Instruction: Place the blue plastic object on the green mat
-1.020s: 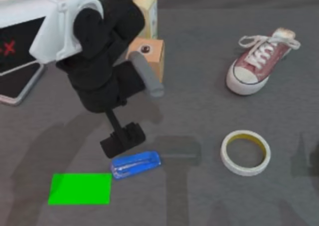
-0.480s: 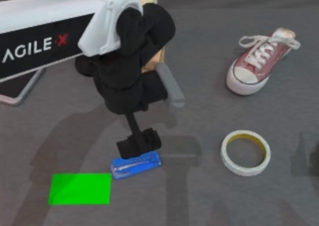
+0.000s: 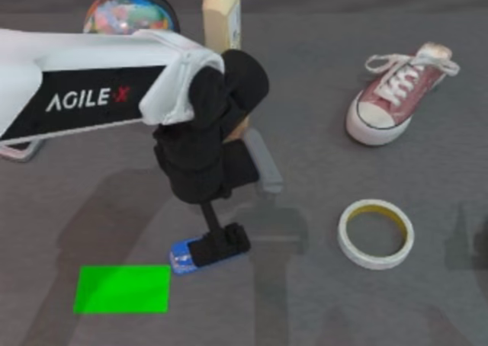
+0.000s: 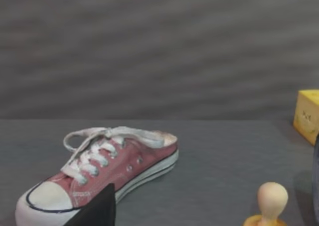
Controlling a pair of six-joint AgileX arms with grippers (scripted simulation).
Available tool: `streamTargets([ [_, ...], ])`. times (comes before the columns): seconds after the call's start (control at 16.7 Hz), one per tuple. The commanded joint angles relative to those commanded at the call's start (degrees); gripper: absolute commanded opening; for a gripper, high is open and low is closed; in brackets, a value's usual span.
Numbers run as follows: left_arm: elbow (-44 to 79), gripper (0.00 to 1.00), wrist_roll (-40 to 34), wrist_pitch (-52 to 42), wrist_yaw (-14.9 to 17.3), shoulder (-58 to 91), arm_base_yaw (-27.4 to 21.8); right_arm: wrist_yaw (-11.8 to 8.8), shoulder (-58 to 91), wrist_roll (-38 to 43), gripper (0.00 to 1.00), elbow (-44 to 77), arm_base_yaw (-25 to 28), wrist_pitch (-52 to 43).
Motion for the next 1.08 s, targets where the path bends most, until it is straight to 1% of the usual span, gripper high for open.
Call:
streamTargets([
  [0.12, -3.1, 1.00, 0.1, 5.1, 0.0, 1.8, 0.0, 0.0, 0.0, 0.0, 1.00, 0.0, 0.0, 0.0],
  [0.24, -5.1, 1.00, 0.1, 8.0, 0.0, 3.1, 0.0, 0.0, 0.0, 0.0, 1.00, 0.0, 0.0, 0.0],
  [0.54, -5.5, 1.00, 0.1, 8.6, 0.0, 3.4, 0.0, 0.0, 0.0, 0.0, 1.00, 0.0, 0.0, 0.0],
  [1.08, -5.5, 0.32, 0.1, 8.6, 0.0, 3.4, 0.0, 0.0, 0.0, 0.0, 1.00, 0.0, 0.0, 0.0],
])
